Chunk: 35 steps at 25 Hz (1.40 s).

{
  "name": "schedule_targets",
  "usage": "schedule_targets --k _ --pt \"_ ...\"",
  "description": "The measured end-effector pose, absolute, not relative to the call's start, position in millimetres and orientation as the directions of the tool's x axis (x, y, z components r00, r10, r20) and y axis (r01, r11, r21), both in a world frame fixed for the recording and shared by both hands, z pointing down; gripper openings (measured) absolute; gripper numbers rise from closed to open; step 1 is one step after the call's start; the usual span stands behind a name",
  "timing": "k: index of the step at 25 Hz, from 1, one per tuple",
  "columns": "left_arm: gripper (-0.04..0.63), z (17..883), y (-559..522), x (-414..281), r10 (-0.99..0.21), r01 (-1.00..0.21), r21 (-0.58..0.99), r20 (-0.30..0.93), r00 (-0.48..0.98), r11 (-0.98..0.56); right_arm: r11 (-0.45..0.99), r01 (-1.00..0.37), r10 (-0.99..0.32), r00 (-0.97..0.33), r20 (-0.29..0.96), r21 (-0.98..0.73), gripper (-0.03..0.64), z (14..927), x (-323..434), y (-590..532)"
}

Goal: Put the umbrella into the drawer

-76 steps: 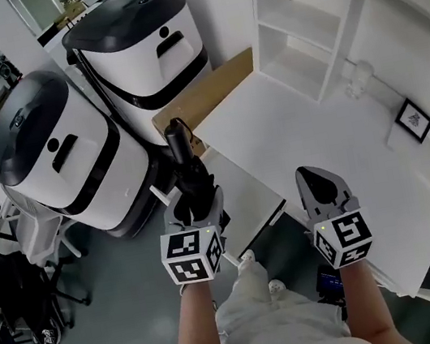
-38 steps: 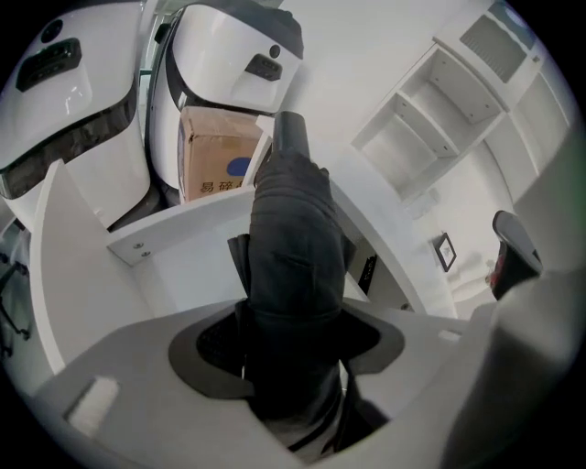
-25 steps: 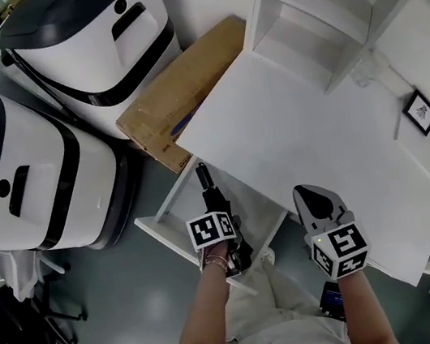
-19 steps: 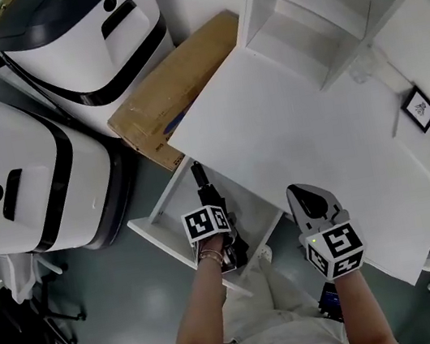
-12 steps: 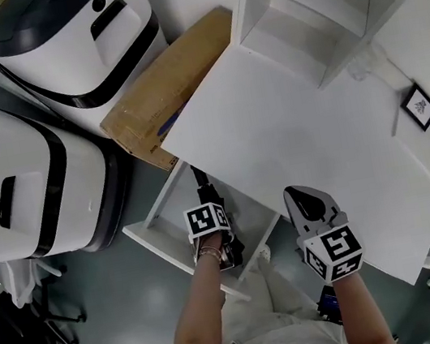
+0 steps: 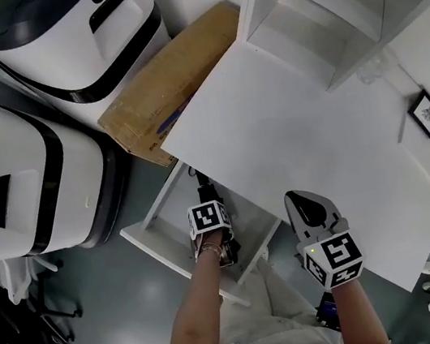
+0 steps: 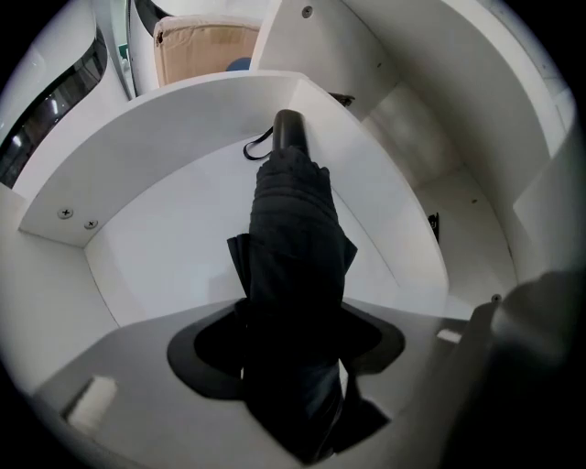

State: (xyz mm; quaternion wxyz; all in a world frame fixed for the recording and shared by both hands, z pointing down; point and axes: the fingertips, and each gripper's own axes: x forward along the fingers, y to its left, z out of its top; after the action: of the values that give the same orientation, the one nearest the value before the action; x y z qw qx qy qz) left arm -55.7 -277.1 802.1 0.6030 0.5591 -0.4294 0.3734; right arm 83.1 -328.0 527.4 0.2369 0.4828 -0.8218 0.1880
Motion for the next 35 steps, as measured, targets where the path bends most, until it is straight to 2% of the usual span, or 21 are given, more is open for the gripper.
schedule_targets --k 15,17,19,22,35 --pt "0.267 821 -278 -57 -0.022 -0.935 0.337 0.941 0.337 0.107 0.506 -0.858 -0.673 -0.458 0.581 -0.091 0.008 535 65 -327" --pt "0.279 816 -278 -56 -0.022 -0.929 0.35 0.936 0.35 0.117 0.517 -0.851 -0.667 -0.469 0.579 -0.094 0.008 535 61 -325" --pt "0.345 810 -279 -55 -0.03 -0.921 0.365 0.931 0.364 0.134 0.527 -0.845 -0.663 -0.478 0.577 -0.095 0.008 533 59 -324" --pt "0.373 804 -282 -56 -0.05 -0.918 0.372 0.928 0.368 0.135 0.534 -0.84 -0.661 -0.486 0.572 -0.097 0.008 531 57 -323" --pt "0.379 757 -294 -67 -0.158 -0.921 0.368 0.924 0.347 0.128 0.552 -0.83 -0.69 -0.509 0.515 -0.082 0.008 494 58 -320"
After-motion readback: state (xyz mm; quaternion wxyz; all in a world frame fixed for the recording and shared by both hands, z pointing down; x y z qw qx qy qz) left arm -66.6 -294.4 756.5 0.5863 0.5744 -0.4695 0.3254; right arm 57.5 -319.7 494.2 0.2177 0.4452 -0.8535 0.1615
